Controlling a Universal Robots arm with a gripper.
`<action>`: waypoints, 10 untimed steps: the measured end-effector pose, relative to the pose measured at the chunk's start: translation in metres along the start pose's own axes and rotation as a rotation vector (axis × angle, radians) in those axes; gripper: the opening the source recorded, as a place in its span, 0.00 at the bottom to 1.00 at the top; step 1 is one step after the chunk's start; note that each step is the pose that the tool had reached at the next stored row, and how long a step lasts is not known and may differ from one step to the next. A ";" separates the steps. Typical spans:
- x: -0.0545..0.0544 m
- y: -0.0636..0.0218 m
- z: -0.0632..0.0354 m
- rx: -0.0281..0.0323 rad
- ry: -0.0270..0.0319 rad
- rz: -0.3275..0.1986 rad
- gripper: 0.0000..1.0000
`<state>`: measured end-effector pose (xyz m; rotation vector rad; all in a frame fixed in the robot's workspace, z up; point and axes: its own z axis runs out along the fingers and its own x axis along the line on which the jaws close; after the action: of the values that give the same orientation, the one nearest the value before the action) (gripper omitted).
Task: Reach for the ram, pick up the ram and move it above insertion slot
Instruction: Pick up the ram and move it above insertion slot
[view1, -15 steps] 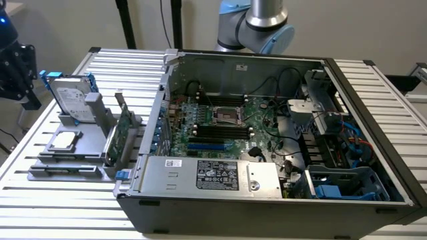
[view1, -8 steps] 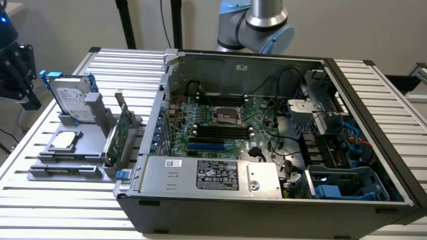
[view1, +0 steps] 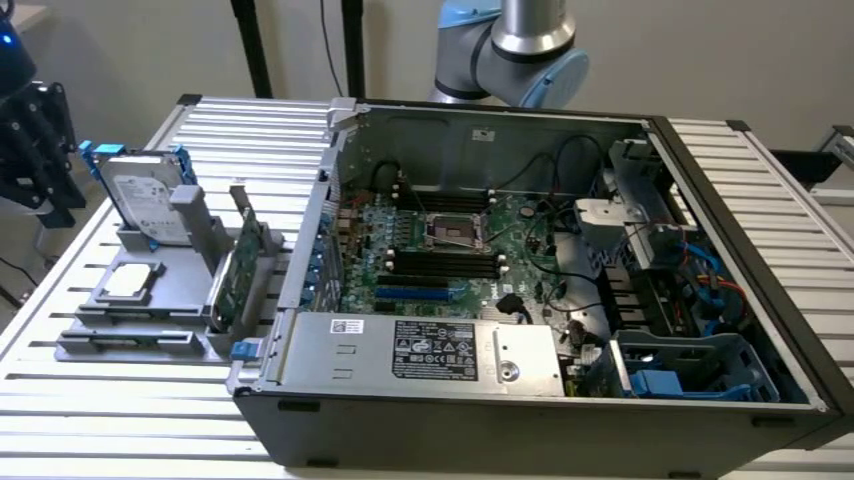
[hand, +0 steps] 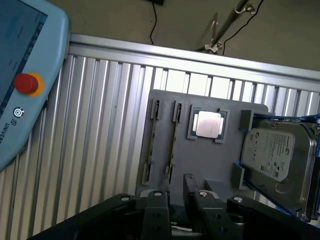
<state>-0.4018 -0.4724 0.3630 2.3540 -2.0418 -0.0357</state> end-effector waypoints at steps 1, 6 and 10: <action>0.000 0.0000 0.0000 0.0000 -0.0002 0.000 0.36; 0.000 0.0000 0.0022 0.0006 -0.0004 0.000 0.42; 0.001 -0.0002 0.0091 0.0015 -0.0003 0.000 0.42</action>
<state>-0.4018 -0.4733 0.3539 2.3550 -2.0426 -0.0345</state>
